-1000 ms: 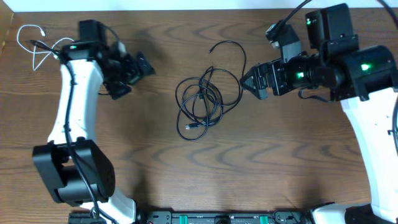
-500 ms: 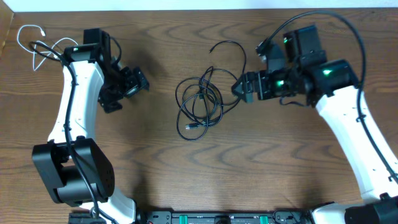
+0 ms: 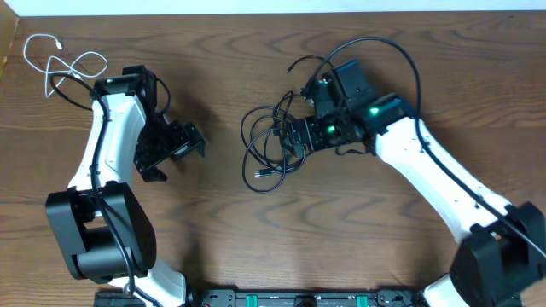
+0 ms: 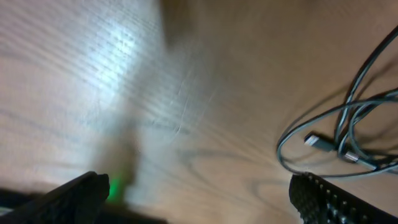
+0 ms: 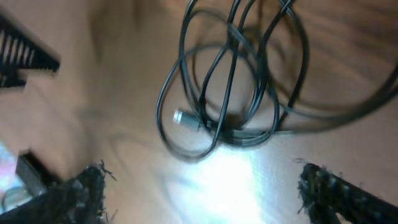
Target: Untangle cables
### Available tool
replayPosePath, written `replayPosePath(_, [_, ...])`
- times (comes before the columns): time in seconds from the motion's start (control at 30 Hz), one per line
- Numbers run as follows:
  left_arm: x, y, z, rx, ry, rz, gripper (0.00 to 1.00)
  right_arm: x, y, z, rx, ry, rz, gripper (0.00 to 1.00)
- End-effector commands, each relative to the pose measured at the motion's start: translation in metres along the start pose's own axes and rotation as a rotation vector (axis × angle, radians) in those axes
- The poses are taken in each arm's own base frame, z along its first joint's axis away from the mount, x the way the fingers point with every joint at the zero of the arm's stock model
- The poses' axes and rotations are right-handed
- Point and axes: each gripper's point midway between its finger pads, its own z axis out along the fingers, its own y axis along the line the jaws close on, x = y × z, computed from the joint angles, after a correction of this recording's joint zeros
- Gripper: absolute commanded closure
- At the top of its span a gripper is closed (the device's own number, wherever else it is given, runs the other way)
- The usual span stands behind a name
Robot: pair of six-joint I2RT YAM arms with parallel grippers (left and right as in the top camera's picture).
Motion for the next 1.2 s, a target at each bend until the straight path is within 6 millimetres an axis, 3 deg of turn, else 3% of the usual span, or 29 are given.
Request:
replayPosePath(0.0, [0.009, -0.016, -0.001, 0.101, 0.042, 0.131, 0.02, -0.007, -0.006, 0.014, 0.02, -0.022, 0.058, 0.04])
replayPosePath(0.1, [0.027, -0.048, -0.01, 0.309, 0.098, 0.307, 0.02, -0.016, -0.007, 0.02, 0.013, -0.048, 0.067, 0.02])
replayPosePath(0.17, [0.034, -0.054, -0.013, 0.361, 0.12, 0.337, 0.02, -0.019, -0.011, 0.023, 0.026, -0.057, 0.066, 0.04])
replayPosePath(0.4, [0.037, -0.04, -0.009, 0.281, 0.138, 0.335, 0.02, -0.024, -0.031, 0.048, 0.095, -0.072, 0.119, 0.37])
replayPosePath(0.53, [0.037, -0.037, -0.009, 0.261, 0.137, 0.329, 0.02, -0.015, -0.039, 0.064, 0.107, -0.025, 0.024, 0.44])
replayPosePath(0.63, [0.04, -0.041, -0.009, 0.279, 0.151, 0.314, 0.02, -0.011, -0.042, 0.07, 0.111, -0.001, -0.045, 0.37])
replayPosePath(0.8, [0.043, -0.051, -0.008, 0.294, 0.146, 0.347, 0.02, -0.011, -0.042, 0.071, 0.11, 0.003, -0.138, 0.38])
replayPosePath(1.07, [0.046, -0.065, -0.004, 0.284, 0.133, 0.373, 0.02, -0.016, -0.044, 0.071, 0.129, -0.013, -0.176, 0.55])
replayPosePath(1.17, [0.046, -0.068, -0.003, 0.286, 0.127, 0.374, 0.02, -0.014, -0.044, 0.071, 0.129, -0.009, -0.149, 0.7])
